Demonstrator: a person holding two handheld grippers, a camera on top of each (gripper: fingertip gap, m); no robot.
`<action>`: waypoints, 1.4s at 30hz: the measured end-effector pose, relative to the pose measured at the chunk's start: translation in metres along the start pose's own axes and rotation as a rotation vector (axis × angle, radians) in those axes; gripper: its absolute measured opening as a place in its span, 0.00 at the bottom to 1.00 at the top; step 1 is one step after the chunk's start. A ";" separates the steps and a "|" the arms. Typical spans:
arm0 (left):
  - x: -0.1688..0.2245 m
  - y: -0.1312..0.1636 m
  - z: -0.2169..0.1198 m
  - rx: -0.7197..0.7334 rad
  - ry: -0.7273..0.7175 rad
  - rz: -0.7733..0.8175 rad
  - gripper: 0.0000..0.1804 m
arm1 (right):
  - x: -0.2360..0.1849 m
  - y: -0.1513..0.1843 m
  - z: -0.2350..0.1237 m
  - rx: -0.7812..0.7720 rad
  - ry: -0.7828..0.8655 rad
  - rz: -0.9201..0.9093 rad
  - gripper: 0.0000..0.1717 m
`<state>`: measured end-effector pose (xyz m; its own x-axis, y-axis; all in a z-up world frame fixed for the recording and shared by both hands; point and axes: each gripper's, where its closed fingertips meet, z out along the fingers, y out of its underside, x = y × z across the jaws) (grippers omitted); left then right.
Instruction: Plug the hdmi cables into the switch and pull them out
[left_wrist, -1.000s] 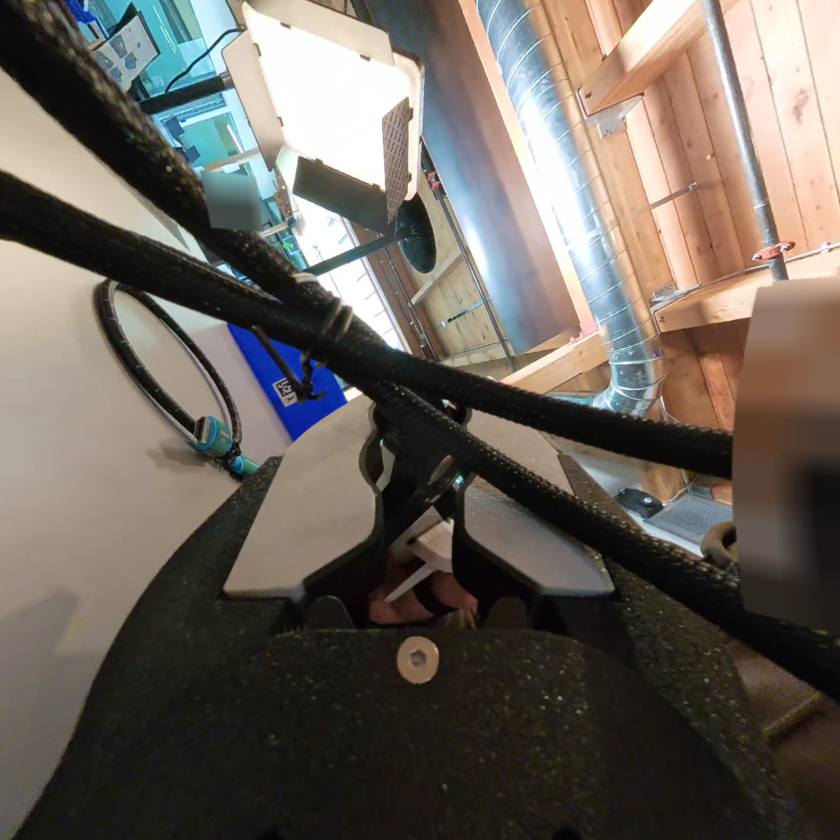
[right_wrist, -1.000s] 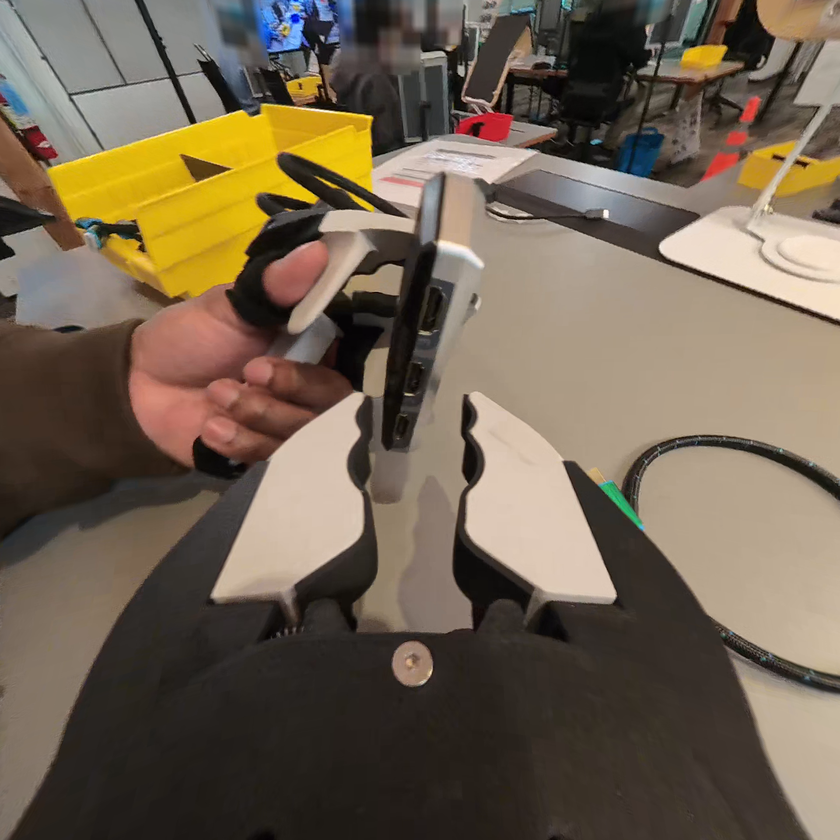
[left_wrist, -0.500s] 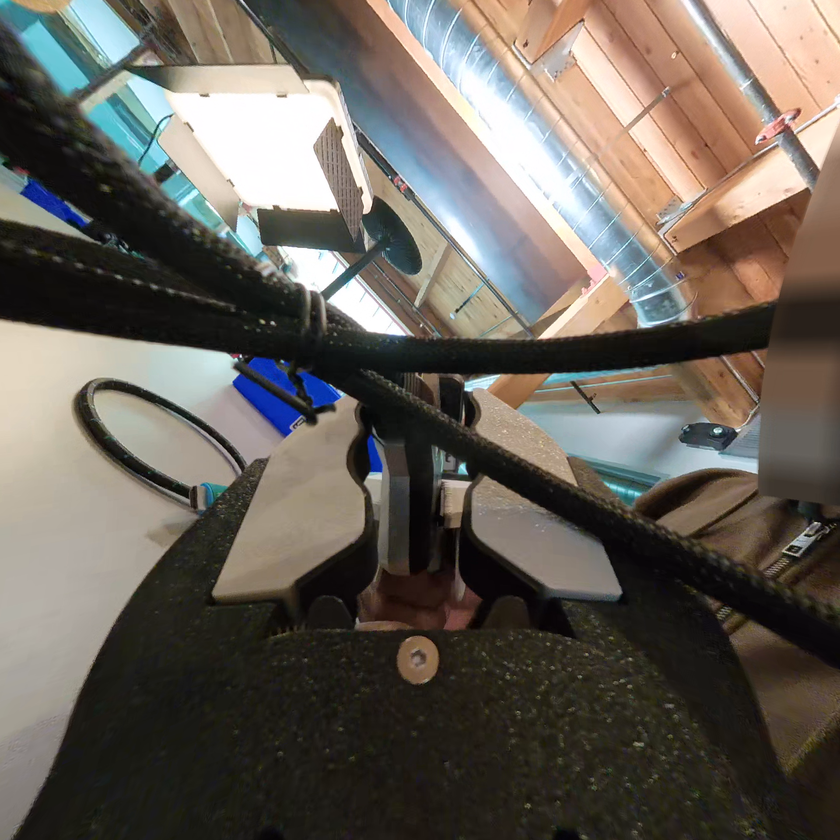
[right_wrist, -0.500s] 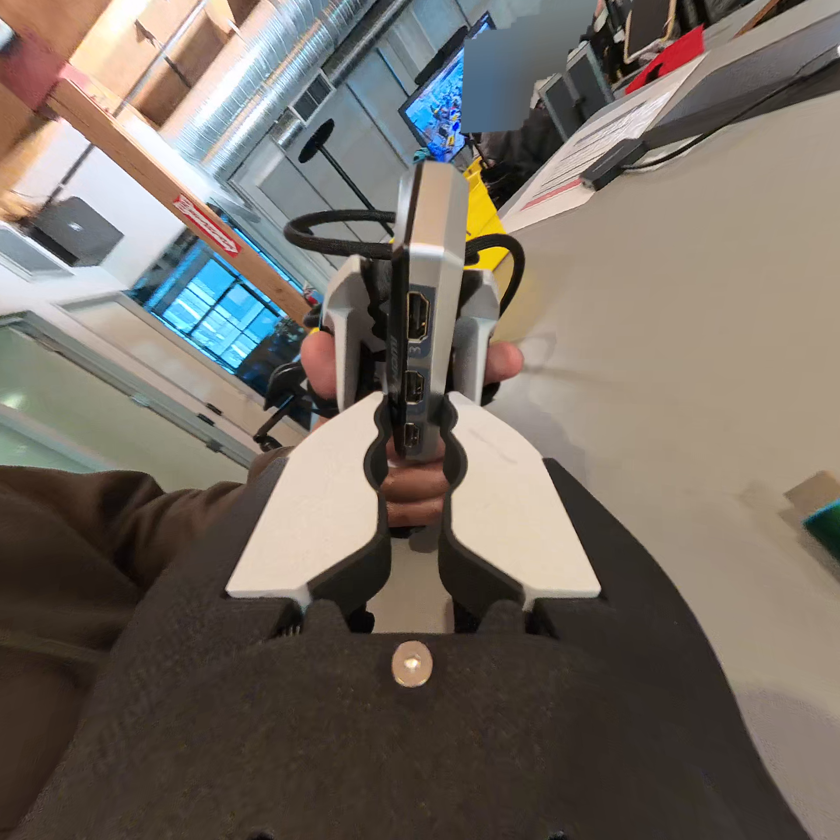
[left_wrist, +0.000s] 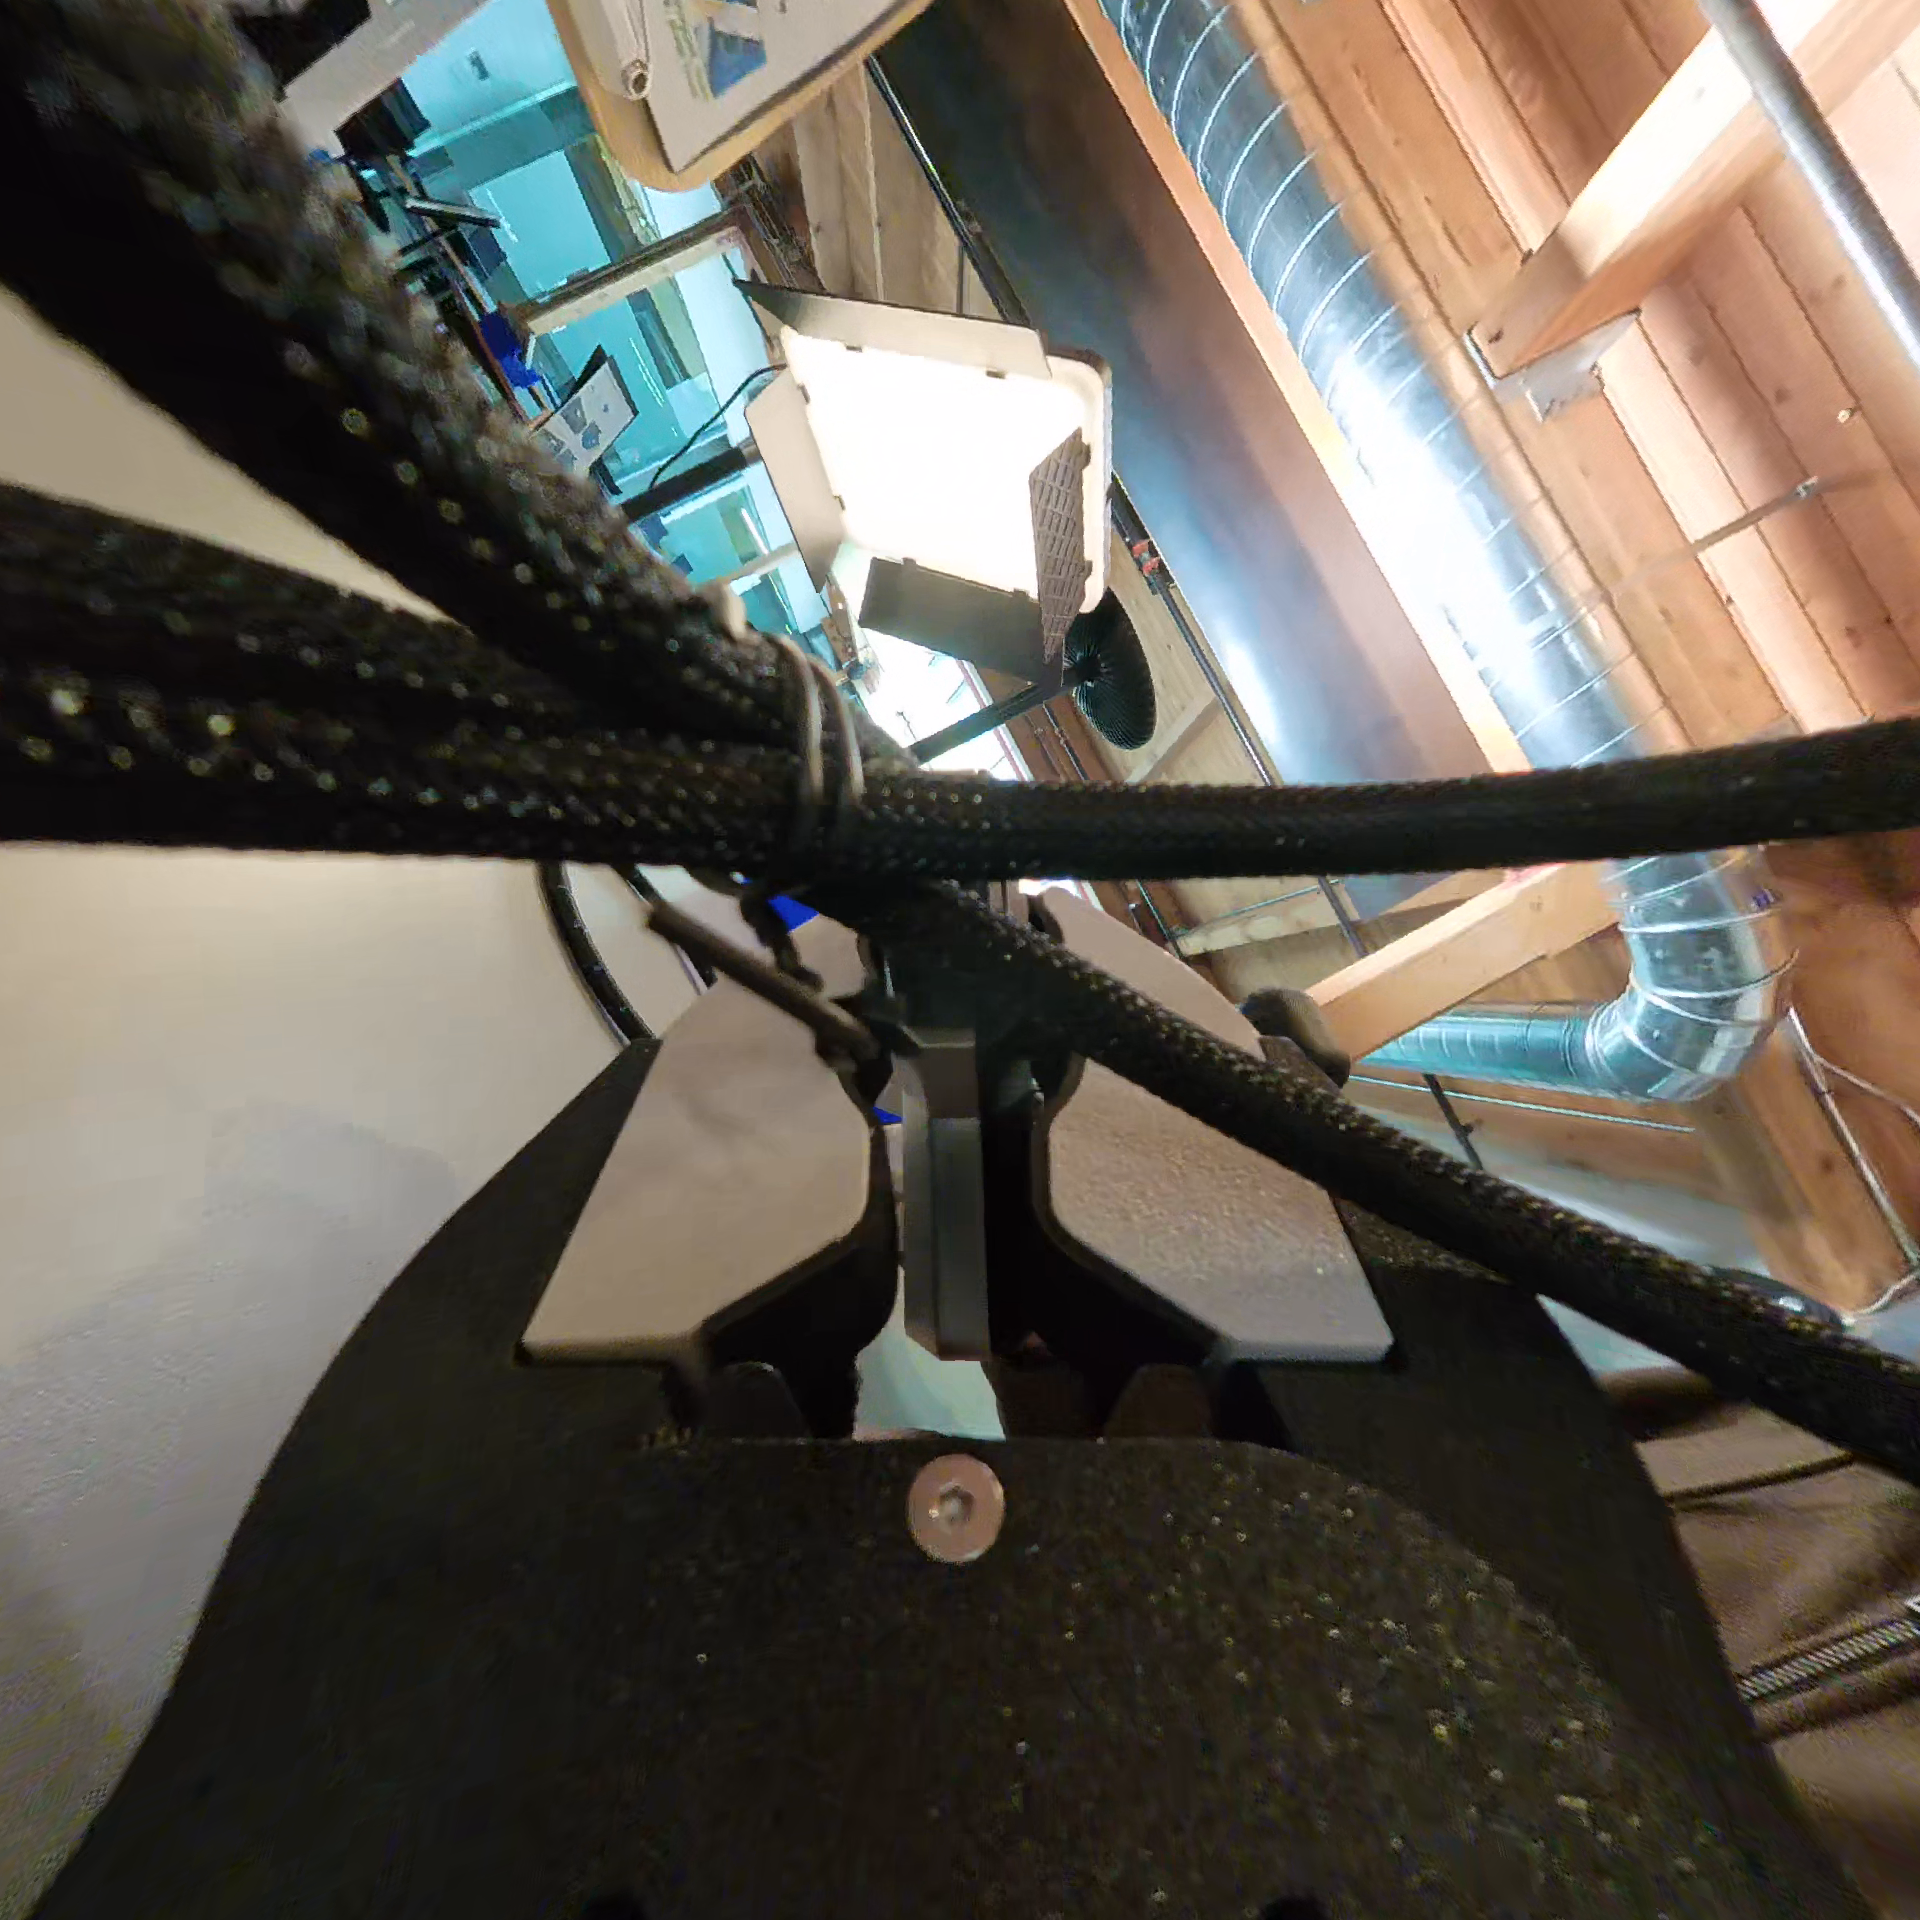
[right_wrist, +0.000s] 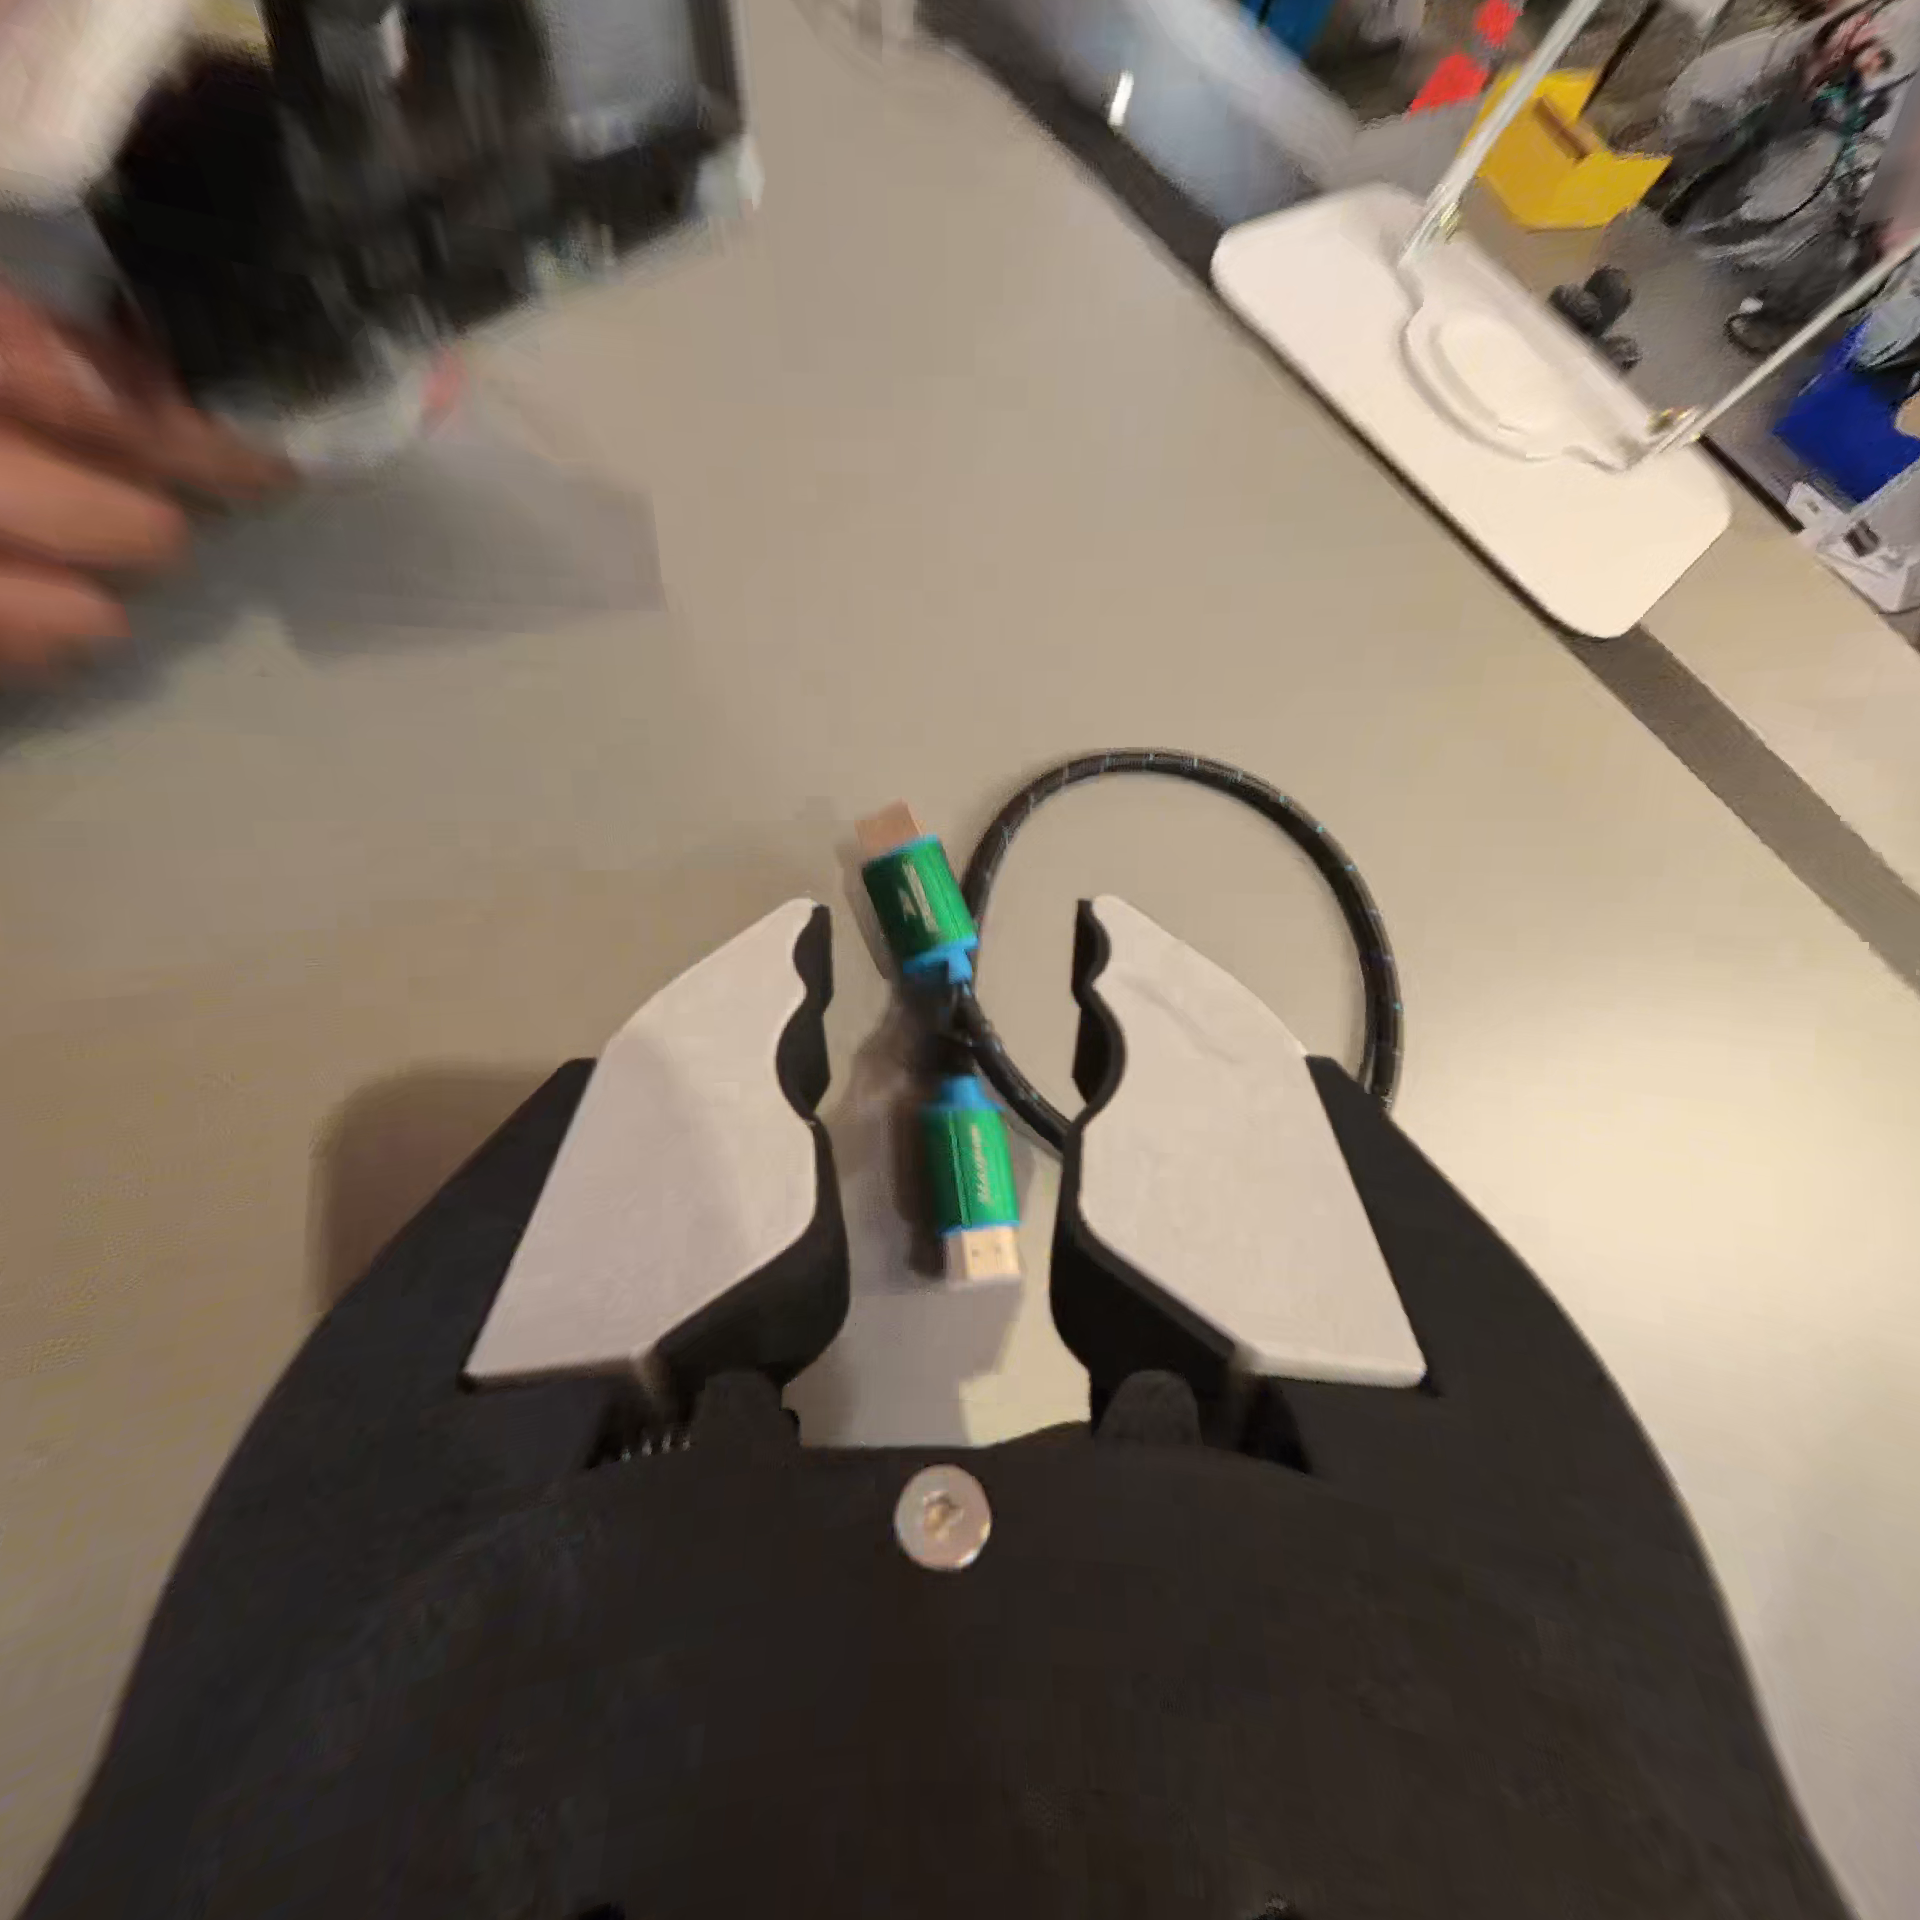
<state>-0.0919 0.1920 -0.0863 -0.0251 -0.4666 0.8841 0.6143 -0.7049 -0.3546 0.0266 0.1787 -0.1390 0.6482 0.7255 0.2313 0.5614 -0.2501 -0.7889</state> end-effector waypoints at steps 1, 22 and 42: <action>-0.002 -0.001 0.001 0.002 -0.004 -0.014 0.13 | 0.001 0.009 0.005 -0.062 0.004 -0.061 0.29; -0.010 -0.081 0.040 0.156 0.036 0.446 0.13 | 0.029 -0.026 0.071 0.076 -0.030 0.137 0.12; -0.035 -0.090 0.059 0.012 0.143 0.131 0.12 | 0.033 -0.069 0.098 0.216 -0.001 0.035 0.12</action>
<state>-0.1002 0.3030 -0.0673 -0.0553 -0.6253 0.7784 0.6291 -0.6272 -0.4592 -0.0408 0.2825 -0.1329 0.6646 0.7197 0.2008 0.4148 -0.1318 -0.9003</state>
